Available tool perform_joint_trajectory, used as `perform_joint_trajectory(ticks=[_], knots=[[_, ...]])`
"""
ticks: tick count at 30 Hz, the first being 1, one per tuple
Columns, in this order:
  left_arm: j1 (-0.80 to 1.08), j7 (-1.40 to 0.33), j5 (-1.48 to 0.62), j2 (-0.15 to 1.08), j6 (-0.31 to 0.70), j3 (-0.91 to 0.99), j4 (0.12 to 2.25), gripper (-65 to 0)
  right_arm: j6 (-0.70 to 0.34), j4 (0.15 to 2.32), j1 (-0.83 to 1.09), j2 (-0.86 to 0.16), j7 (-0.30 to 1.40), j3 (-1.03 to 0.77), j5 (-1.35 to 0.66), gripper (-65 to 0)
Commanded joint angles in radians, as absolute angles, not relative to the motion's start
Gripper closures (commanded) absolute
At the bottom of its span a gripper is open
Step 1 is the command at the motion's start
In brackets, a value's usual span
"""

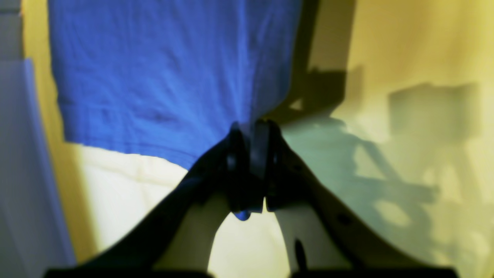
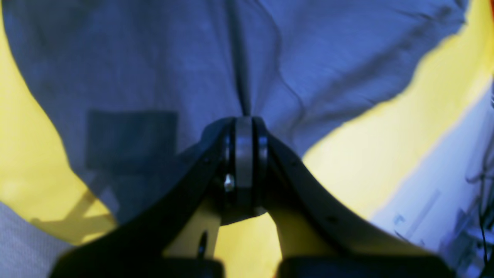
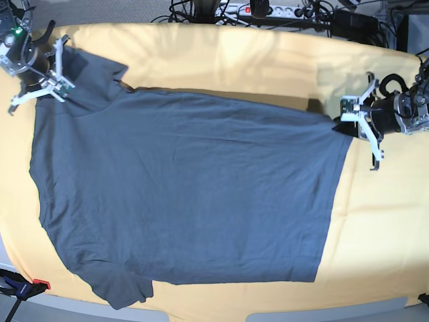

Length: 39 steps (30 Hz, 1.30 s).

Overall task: Fold the T-shirt properly
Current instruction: 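Grasp the shirt edge with both grippers and drag it toward the arms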

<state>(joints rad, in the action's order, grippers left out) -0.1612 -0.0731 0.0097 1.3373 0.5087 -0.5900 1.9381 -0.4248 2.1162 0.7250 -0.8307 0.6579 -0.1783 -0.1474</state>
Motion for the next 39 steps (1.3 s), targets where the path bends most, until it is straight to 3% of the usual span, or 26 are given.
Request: perform_joint_trajectory(ticks=[1,6,14,19,24,29,36,39], knots=[[-0.175,-0.06,-0.014,1.379,0.52,-0.579,1.958,0.0,-0.42,2.139,0.746,-0.851,0.657,-0.219,-0.155,0.0],[-0.175,-0.06,-0.127,1.443,0.698,-0.579,2.009,0.0,-0.492,2.173,0.863,-0.85,0.689,-0.345,-0.269,0.0],[-0.168,-0.06,-0.21,1.553,0.698,-0.58,2.1,0.0,-0.498,2.182,1.022,-0.85,0.699,-0.382,-0.287,0.0],[-0.091,-0.064,-0.241,1.553,0.698,-0.58,2.169,0.0,-0.498,2.224,1.096,-0.85,0.747,-0.383,-0.247,0.0],[-0.004,-0.183,-0.245,1.553,0.698,-0.58,2.223,0.0,-0.496,2.281,1.192,-0.85,0.769,-0.39,-0.216,0.0],[0.011,-0.196,-0.245,1.553,0.698,-0.58,2.223,0.0,-0.422,2.284,1.274,-0.848,0.767,-0.447,-0.127,0.0],[0.01,-0.215,-0.244,1.553,0.698,-0.58,2.223,0.0,-0.395,2.284,1.259,-0.849,0.599,-0.529,-0.158,0.0],[0.0,-0.263,-0.234,1.553,0.698,-0.58,2.223,0.0,-0.447,2.281,1.194,-0.849,0.543,-0.528,-0.238,0.0]])
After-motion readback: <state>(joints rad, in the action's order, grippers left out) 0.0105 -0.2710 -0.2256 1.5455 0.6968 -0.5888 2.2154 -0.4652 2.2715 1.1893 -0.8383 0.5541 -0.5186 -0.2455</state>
